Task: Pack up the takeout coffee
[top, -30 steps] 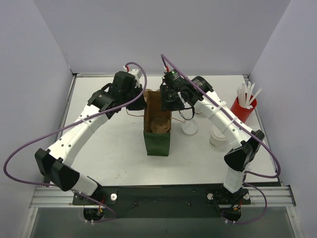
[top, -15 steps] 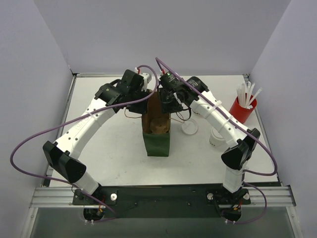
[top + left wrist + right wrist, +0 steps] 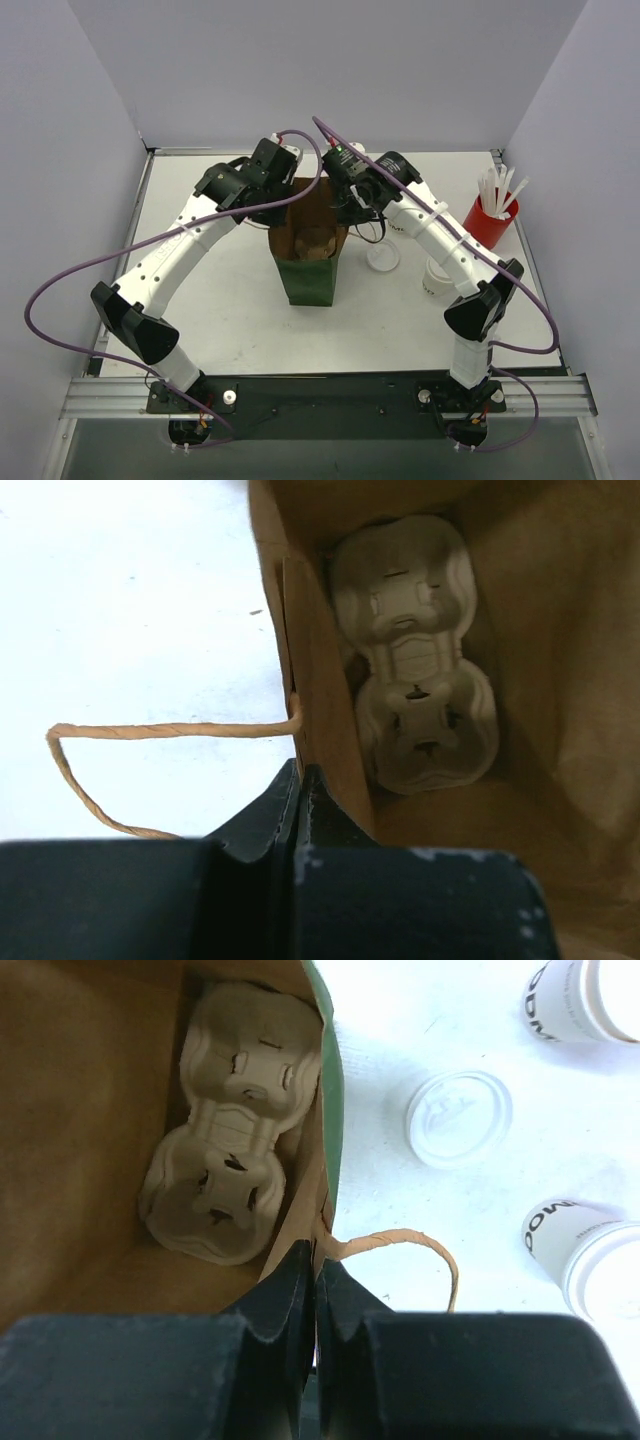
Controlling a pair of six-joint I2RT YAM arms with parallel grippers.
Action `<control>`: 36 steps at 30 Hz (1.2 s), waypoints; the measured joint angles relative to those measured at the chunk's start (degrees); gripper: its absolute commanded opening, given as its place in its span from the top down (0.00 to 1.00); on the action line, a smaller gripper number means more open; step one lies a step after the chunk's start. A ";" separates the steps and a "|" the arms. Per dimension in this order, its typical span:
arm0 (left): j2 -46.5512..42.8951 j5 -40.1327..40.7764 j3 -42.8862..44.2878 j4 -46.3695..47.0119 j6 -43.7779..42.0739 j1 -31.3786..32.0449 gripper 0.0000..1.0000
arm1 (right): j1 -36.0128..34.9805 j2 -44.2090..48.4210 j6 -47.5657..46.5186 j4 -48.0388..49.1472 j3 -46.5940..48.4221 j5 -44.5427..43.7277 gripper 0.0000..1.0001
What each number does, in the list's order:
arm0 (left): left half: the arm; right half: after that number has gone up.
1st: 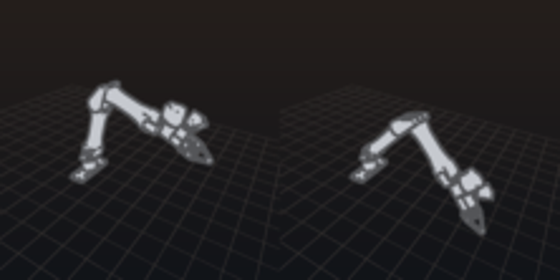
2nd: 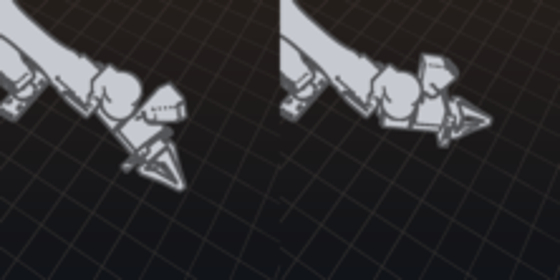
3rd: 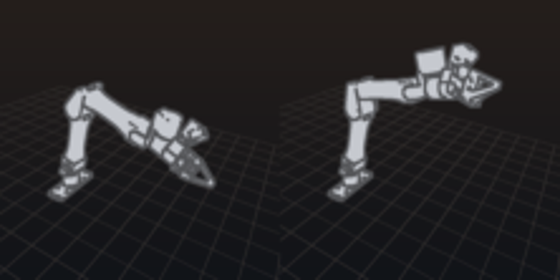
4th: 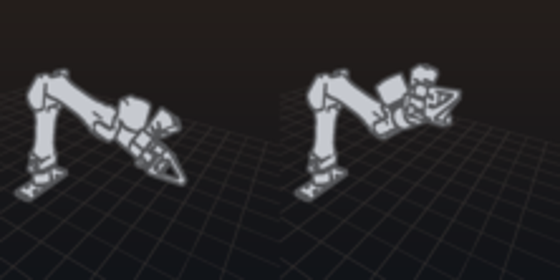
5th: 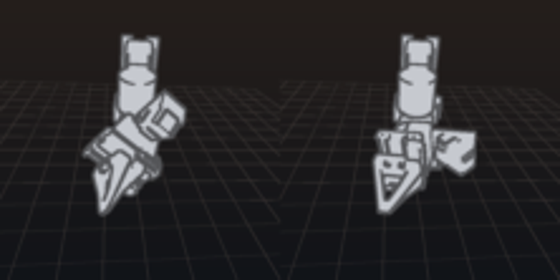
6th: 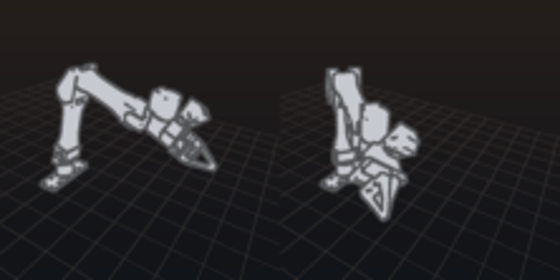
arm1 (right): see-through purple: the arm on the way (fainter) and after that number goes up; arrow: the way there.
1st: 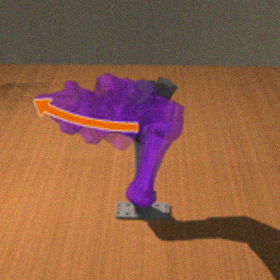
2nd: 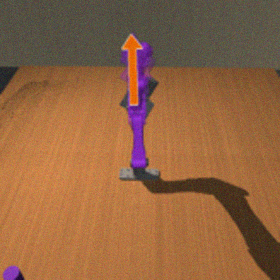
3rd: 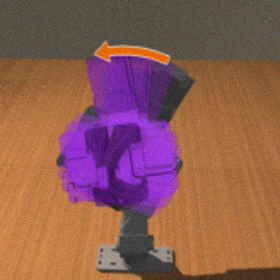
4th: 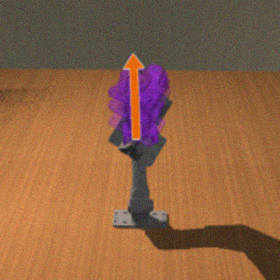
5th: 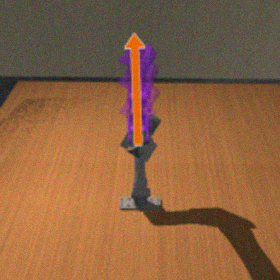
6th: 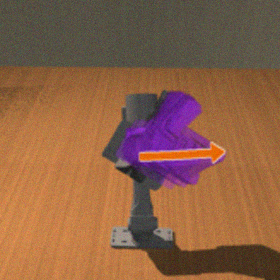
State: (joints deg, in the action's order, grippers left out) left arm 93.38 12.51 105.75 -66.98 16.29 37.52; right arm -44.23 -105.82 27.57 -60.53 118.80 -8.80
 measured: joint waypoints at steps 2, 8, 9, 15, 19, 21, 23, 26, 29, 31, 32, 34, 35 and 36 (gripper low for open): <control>0.02 2.54 0.59 -0.66 -0.22 0.35 1.00 | 0.00 0.00 -0.22 -0.59 1.01 -1.18 1.00; 0.28 9.22 0.81 -2.40 -0.24 1.46 1.00 | 0.39 -0.28 -0.72 -2.01 2.51 -2.84 1.00; 0.28 9.90 0.81 -2.56 -0.26 1.51 1.00 | 0.42 -0.37 -0.72 -2.23 2.54 -2.86 1.00; 0.35 14.08 0.85 -3.56 -0.28 1.95 1.00 | 0.42 -1.31 -0.85 -2.71 3.28 -2.84 1.00; 0.35 13.05 0.85 -3.28 -0.22 2.03 1.00 | 0.33 -1.75 -0.87 -2.58 3.58 -2.19 1.00; 0.35 11.67 0.72 -2.78 -0.15 2.08 1.00 | 0.31 -1.97 -0.85 -2.12 3.58 -1.25 0.94; 0.33 10.23 0.15 -2.01 0.11 2.10 1.00 | 0.31 -2.25 -0.87 -1.42 3.63 -0.09 0.79; 0.33 8.11 -0.96 -1.05 0.81 2.08 0.79 | 0.33 -3.28 -0.85 -1.16 4.61 1.22 0.62; 0.33 6.62 -1.18 -0.28 1.44 2.08 0.68 | 0.35 -3.87 -1.11 -0.76 5.97 2.19 0.55; 0.26 5.62 -1.18 0.66 1.60 2.08 0.61 | 0.37 -3.89 -1.09 -0.59 7.06 2.62 0.54; 0.24 5.05 -1.16 1.01 1.77 2.08 0.60 | 0.39 -3.89 -1.11 -0.48 7.69 2.84 0.53; 0.17 4.04 -1.16 1.66 2.40 2.01 0.58 | 0.52 -3.89 -1.11 -0.20 8.74 3.30 0.51; 0.11 3.39 -1.16 1.97 2.67 1.86 0.57 | 0.66 -3.89 -1.11 -0.07 9.18 3.50 0.50; 0.04 2.86 -1.16 2.32 2.75 1.70 0.57 | 0.72 -3.87 -1.09 0.17 9.42 3.65 0.50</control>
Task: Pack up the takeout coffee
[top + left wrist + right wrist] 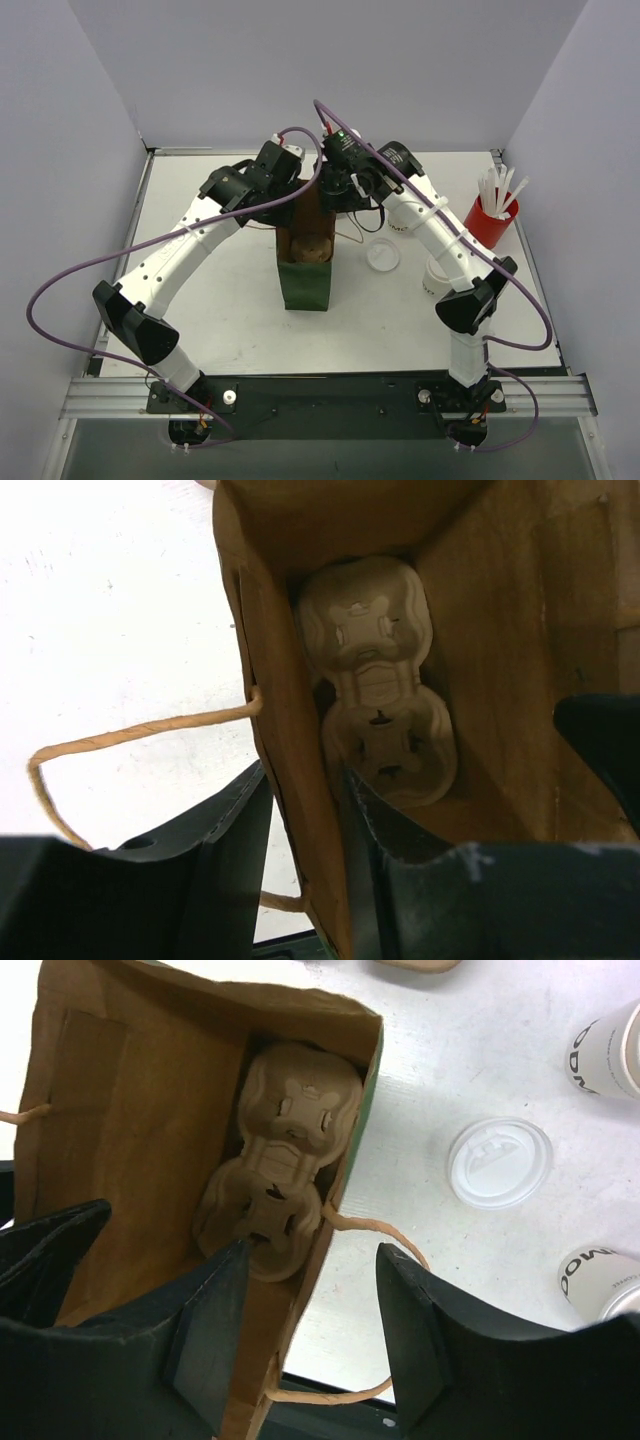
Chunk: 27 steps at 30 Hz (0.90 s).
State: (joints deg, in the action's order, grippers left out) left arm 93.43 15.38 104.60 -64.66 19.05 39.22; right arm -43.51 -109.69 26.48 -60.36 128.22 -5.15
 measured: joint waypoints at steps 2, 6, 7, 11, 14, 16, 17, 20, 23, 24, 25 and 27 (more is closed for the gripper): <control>-0.15 -0.79 0.00 0.61 0.28 -0.50 0.56 | 0.11 0.17 0.00 0.26 0.39 0.13 0.49; -0.55 -1.60 0.00 1.20 0.31 -1.53 0.52 | 0.35 1.49 0.04 0.96 0.39 0.70 0.46; -0.68 -1.86 0.00 1.29 0.28 -1.79 0.50 | 0.35 1.99 0.13 1.16 0.39 0.68 0.45; -1.77 -2.93 0.00 1.90 0.20 -2.89 0.48 | 0.66 5.29 0.31 1.86 0.37 0.52 0.43; -2.89 -4.24 0.00 2.62 0.17 -3.82 0.48 | 1.14 9.20 0.50 3.13 -1.01 -0.50 0.40; -3.56 -4.92 0.00 3.13 0.13 -4.42 0.48 | 1.95 12.46 0.76 3.87 -3.72 -1.53 0.38; -3.98 -5.22 0.00 3.45 0.07 -4.74 0.48 | 2.64 14.51 1.07 4.15 -5.99 -2.16 0.38; -5.55 -6.16 -0.13 4.98 0.00 -5.64 0.48 | 5.81 20.35 2.29 4.44 -13.88 -3.91 0.37; -8.17 -7.10 -1.60 7.52 0.15 -6.14 0.48 | 9.07 25.40 4.00 4.98 -23.80 -5.16 0.31; -9.31 -7.48 -2.56 8.61 0.28 -6.36 0.48 | 10.32 27.04 4.87 5.31 -27.80 -5.57 0.30; -10.25 -7.80 -3.32 9.33 0.37 -6.38 0.48 | 11.39 28.30 5.44 5.18 -31.45 -6.01 0.28; -12.37 -8.63 -5.14 10.93 0.85 -6.45 0.48 | 13.79 30.64 6.99 5.49 -38.49 -6.49 0.26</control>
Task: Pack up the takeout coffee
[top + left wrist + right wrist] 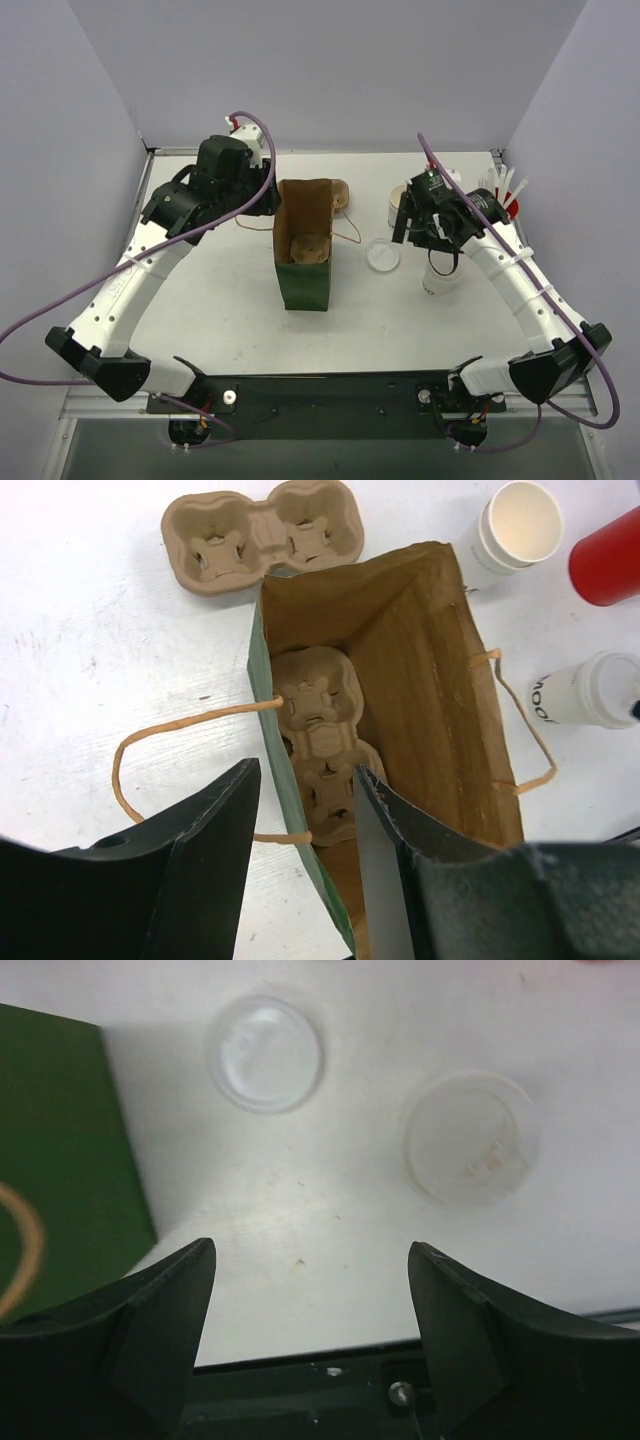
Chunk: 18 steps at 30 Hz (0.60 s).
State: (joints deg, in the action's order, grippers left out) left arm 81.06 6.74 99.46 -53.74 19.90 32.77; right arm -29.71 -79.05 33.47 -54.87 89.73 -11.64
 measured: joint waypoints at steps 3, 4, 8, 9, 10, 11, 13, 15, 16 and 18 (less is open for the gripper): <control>-2.36 -1.31 -2.16 2.08 0.50 0.00 0.48 | 3.32 3.02 1.73 0.61 -9.66 -0.20 0.21; -2.71 -1.79 -2.43 2.40 0.55 0.00 0.48 | 4.24 3.89 2.25 0.87 -12.26 -0.42 0.20; -2.82 -3.65 -2.58 4.13 0.55 0.00 0.48 | 7.52 6.16 3.23 1.66 -17.90 -1.14 0.19; -2.82 -4.07 -2.69 4.46 0.57 0.00 0.48 | 8.22 6.49 3.37 2.10 -18.56 -1.22 0.19; -2.84 -4.33 -2.89 4.79 0.55 0.00 0.48 | 8.98 6.69 3.41 2.45 -18.99 -1.27 0.19; -2.84 -4.55 -3.06 5.01 0.57 0.00 0.48 | 9.62 6.73 3.43 2.80 -19.21 -1.33 0.18; -2.84 -4.98 -3.54 5.14 0.55 0.00 0.48 | 11.10 6.73 3.39 3.74 -19.47 -1.62 0.17; -2.84 -5.18 -3.65 5.14 0.52 0.00 0.48 | 12.66 6.71 3.02 4.57 -19.63 -1.70 0.16; -2.84 -5.31 -3.65 5.16 0.52 0.00 0.48 | 13.44 6.67 2.67 4.94 -19.71 -1.70 0.15; -2.84 -5.40 -3.65 5.16 0.52 0.00 0.48 | 15.06 6.32 2.08 5.55 -20.00 -1.49 0.14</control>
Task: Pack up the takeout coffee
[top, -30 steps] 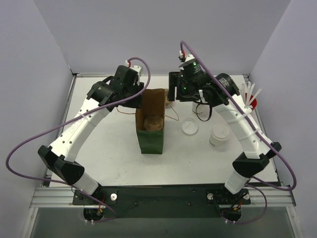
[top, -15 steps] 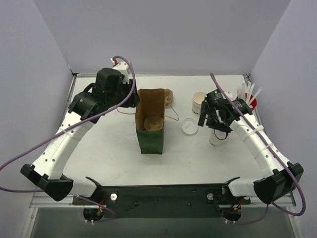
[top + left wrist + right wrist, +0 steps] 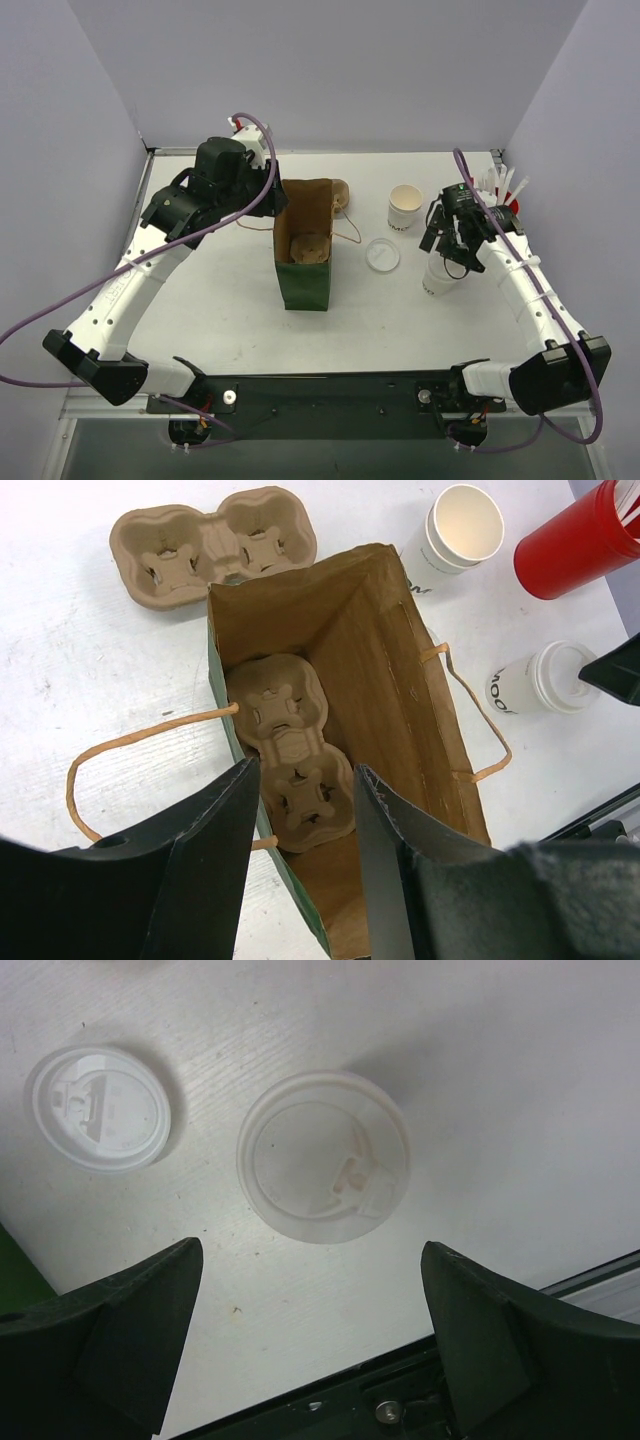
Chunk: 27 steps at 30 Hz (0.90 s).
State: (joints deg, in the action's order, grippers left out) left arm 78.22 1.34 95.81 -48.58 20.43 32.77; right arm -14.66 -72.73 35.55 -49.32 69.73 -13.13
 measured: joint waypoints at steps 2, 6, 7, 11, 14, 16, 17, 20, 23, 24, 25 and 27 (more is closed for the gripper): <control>0.00 -0.09 0.00 0.00 -0.02 0.00 0.48 | 1.16 -0.61 -0.59 0.90 -0.39 0.50 0.13; 0.00 -0.15 0.00 0.00 -0.02 0.00 0.48 | 2.97 -2.54 -1.73 2.08 -0.96 1.49 0.12; 0.00 -0.15 0.00 0.00 -0.02 0.00 0.48 | 3.39 -2.95 -1.99 2.47 -1.18 1.77 0.12; 0.00 -0.17 0.00 0.00 -0.02 0.00 0.48 | 4.24 -3.96 -2.67 3.48 -2.21 2.97 0.11; 0.00 -0.22 0.00 0.00 -0.04 0.00 0.48 | 4.61 -4.44 -2.80 4.11 -2.73 3.45 0.11; 0.00 -0.22 0.00 0.00 -0.04 0.00 0.48 | 4.83 -4.79 -2.80 4.39 -3.04 3.58 0.11; 0.00 -0.22 0.00 0.00 -0.04 0.00 0.48 | 4.90 -4.94 -2.80 4.66 -3.32 3.61 0.11; 0.00 -0.24 0.00 0.00 -0.04 0.00 0.48 | 4.96 -5.18 -2.78 5.07 -3.87 3.61 0.11; 0.00 -0.37 0.00 0.00 -0.04 0.00 0.48 | 5.09 -5.40 -2.78 5.60 -4.39 3.63 0.11; 0.00 -0.37 0.00 0.00 -0.04 0.00 0.48 | 5.25 -5.40 -2.78 5.79 -4.74 3.72 0.12; 0.00 -0.37 0.00 0.00 -0.04 0.00 0.48 | 5.42 -5.40 -2.78 5.88 -5.05 3.72 0.12; 0.00 -0.39 0.00 0.00 -0.04 0.00 0.48 | 5.84 -5.40 -2.73 6.12 -5.60 3.78 0.14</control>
State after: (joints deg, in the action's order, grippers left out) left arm 78.22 0.95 95.81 -48.58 20.38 32.77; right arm -8.82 -78.13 32.82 -43.20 64.14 -9.34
